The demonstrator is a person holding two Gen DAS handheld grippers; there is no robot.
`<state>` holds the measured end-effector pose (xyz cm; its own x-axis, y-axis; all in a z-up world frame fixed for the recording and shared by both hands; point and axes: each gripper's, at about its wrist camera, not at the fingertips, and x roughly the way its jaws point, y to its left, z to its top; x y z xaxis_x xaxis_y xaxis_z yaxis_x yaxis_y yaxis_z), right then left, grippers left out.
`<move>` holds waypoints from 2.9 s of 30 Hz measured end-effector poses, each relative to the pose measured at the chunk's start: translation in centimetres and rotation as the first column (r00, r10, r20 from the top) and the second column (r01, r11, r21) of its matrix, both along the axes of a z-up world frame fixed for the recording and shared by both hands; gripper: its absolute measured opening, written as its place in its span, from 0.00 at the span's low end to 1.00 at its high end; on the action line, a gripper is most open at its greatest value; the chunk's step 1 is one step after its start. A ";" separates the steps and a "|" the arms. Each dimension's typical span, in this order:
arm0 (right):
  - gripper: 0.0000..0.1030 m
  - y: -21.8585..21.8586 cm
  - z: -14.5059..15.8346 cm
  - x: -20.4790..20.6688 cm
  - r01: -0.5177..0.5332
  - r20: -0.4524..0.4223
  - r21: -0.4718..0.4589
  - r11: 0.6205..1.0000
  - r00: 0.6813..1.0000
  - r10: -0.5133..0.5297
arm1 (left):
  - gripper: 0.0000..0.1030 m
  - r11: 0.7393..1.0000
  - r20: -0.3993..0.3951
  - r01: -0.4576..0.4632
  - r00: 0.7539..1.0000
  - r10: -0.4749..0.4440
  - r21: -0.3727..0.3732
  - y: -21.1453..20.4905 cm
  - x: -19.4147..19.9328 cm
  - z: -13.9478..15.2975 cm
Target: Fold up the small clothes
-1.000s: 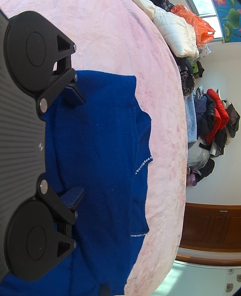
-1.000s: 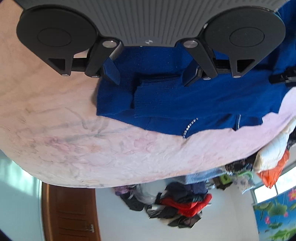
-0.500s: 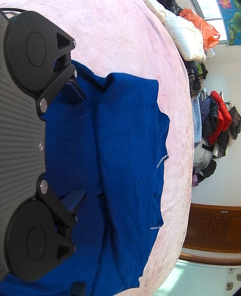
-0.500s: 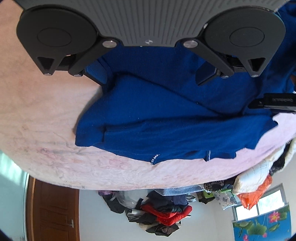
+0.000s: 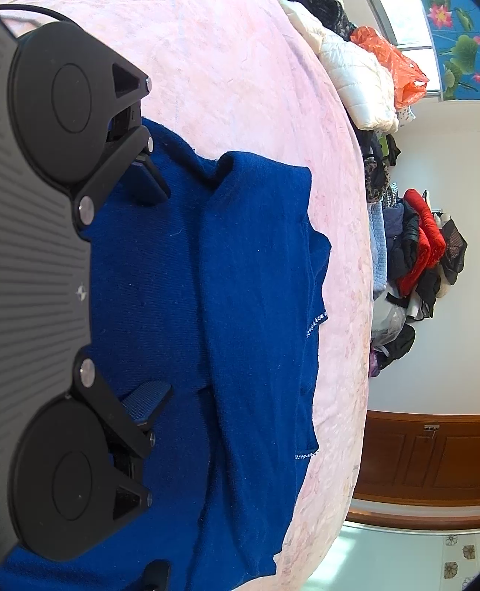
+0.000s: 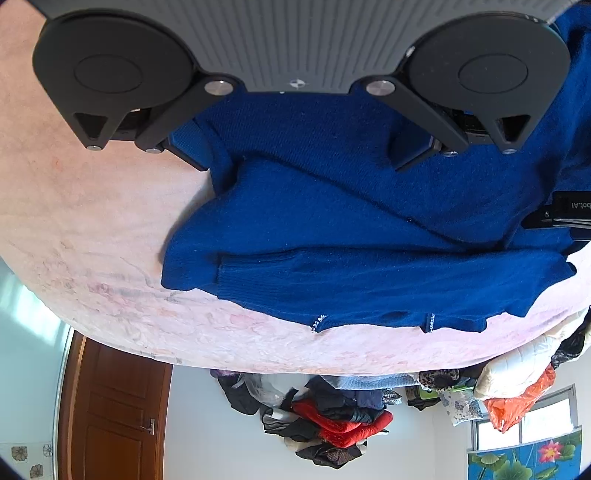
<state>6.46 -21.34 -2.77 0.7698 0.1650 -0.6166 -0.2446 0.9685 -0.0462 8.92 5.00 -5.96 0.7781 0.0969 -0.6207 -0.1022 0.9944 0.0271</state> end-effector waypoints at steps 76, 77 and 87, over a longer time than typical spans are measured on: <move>1.00 0.0 0.0 0.0 -0.001 -0.002 -0.003 1.000 1.000 0.001 | 1.00 1.000 0.000 0.000 1.000 0.000 -0.011 0.1 0.0 -0.2; 1.00 0.1 0.0 0.0 -0.003 -0.002 -0.009 1.000 1.000 0.003 | 1.00 1.000 0.000 0.000 1.000 0.000 -0.011 0.2 0.0 -0.2; 0.99 -1.8 2.0 -3.5 -0.001 0.020 0.072 0.997 1.000 -0.001 | 1.00 1.000 -0.020 -0.016 1.000 0.016 -0.017 0.3 -1.5 1.1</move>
<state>2.99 -23.13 -0.79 0.7820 0.2081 -0.5875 -0.2441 0.9696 0.0186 7.47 5.33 -4.88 0.7640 0.0985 -0.6377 -0.1179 0.9930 0.0122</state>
